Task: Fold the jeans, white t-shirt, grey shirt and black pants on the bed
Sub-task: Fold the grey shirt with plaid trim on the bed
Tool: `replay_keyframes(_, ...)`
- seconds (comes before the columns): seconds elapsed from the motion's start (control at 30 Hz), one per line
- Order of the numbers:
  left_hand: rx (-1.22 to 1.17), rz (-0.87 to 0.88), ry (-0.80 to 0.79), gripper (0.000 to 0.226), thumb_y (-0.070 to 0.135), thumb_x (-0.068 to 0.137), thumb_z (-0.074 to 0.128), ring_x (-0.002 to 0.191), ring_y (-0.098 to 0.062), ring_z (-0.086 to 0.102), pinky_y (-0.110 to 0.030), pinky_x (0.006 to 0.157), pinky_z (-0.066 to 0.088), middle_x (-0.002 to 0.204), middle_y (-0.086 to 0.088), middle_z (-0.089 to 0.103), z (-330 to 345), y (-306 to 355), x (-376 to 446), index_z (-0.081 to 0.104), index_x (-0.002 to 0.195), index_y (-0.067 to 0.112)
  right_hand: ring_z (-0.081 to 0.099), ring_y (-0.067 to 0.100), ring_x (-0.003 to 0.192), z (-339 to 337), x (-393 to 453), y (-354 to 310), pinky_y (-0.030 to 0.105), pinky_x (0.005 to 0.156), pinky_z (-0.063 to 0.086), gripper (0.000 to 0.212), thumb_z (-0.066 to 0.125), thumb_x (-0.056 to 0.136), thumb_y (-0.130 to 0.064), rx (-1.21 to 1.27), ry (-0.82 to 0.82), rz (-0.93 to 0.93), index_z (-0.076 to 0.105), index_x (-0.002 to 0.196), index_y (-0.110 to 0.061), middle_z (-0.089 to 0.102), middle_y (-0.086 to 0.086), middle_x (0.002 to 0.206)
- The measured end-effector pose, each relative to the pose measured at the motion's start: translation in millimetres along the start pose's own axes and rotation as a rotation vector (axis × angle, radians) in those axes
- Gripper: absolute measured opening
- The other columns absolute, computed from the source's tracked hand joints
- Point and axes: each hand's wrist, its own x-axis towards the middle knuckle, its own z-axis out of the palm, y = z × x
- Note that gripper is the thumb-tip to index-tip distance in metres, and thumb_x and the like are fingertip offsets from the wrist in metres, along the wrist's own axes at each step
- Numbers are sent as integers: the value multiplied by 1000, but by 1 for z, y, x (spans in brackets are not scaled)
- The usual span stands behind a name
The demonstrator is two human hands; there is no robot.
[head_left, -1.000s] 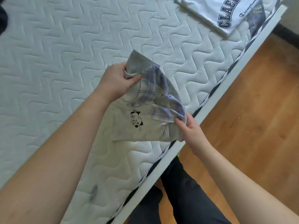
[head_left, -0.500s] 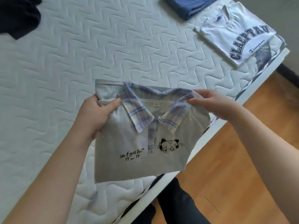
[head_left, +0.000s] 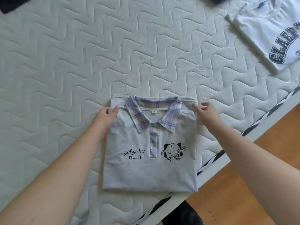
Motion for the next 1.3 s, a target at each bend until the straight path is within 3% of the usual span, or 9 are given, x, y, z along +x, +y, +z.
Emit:
replay_keyframes(0.1, -20, -10, -68, 22, 28, 91, 69, 101, -28, 68, -49, 96, 52, 113, -15, 70, -3, -14, 0, 63, 108, 15, 61, 16, 91, 11, -16, 22, 31, 75, 47, 50, 72, 80, -56, 14, -76, 57, 54, 108, -19, 64, -3, 101)
replay_keyframes(0.27, 92, 46, 65, 22, 29, 83, 78, 90, -28, 70, -45, 87, 56, 95, -7, 74, -1, -14, -1, 70, 97, 14, 51, 16, 64, 29, -24, 24, 30, 52, 34, 37, 69, 83, -48, -30, 9, -36, 49, 77, -18, 54, -3, 72)
replay_keyframes(0.4, 137, 112, 157, 24, 27, 85, 76, 85, -29, 66, -43, 79, 52, 92, -11, 72, 9, -11, -5, 66, 92, 6, 54, 17, 72, 35, -25, 23, 31, 55, 39, 33, 64, 89, -46, 37, 12, -35, 53, 89, -15, 57, 0, 82)
replay_keyframes(0.57, 345, 195, 173, 21, 31, 94, 63, 82, -21, 52, -32, 69, 34, 89, -2, 60, 14, -4, -6, 53, 96, 12, 66, 16, 80, 35, -20, 13, 34, 67, 54, 26, 67, 88, -48, 24, -186, -48, 66, 86, -22, 70, -2, 83)
replay_keyframes(0.67, 236, 154, 107, 24, 40, 92, 65, 85, -19, 59, -31, 72, 43, 89, 5, 64, 12, -10, -14, 59, 99, 19, 67, 23, 87, 33, -23, 12, 42, 77, 55, 31, 65, 90, -45, 47, -198, -67, 68, 93, -14, 71, 6, 90)
replay_keyframes(0.77, -68, -71, -62, 38, 43, 89, 68, 99, -28, 68, -46, 93, 54, 106, -9, 72, 11, -18, -24, 67, 109, 11, 67, 23, 88, 32, -31, 15, 42, 76, 54, 27, 61, 93, -42, 117, -162, -90, 67, 93, -15, 71, 7, 90)
replay_keyframes(0.9, -128, -71, -124, 18, 28, 92, 68, 100, -34, 68, -57, 94, 51, 108, -16, 71, 12, -15, -31, 68, 102, 14, 64, 0, 68, 34, -44, 19, 20, 56, 49, 28, 60, 91, -51, 187, -137, -118, 65, 84, -24, 69, -12, 72)
replay_keyframes(1.13, 27, 166, 102, 13, 33, 91, 68, 85, -23, 72, -43, 82, 58, 90, -5, 75, 13, -10, -74, 71, 91, 21, 64, -3, 69, 28, -76, 20, 17, 57, 50, 18, 57, 93, -51, 257, -119, -170, 67, 85, -38, 70, -17, 75)
replay_keyframes(1.3, -152, 218, 167, 16, 44, 82, 73, 76, -17, 73, -35, 70, 58, 76, 8, 75, 0, -2, -140, 72, 76, 29, 60, 7, 73, 7, -126, 3, 31, 65, 51, 32, 59, 89, -55, 365, -119, -261, 66, 88, -24, 66, -8, 76)
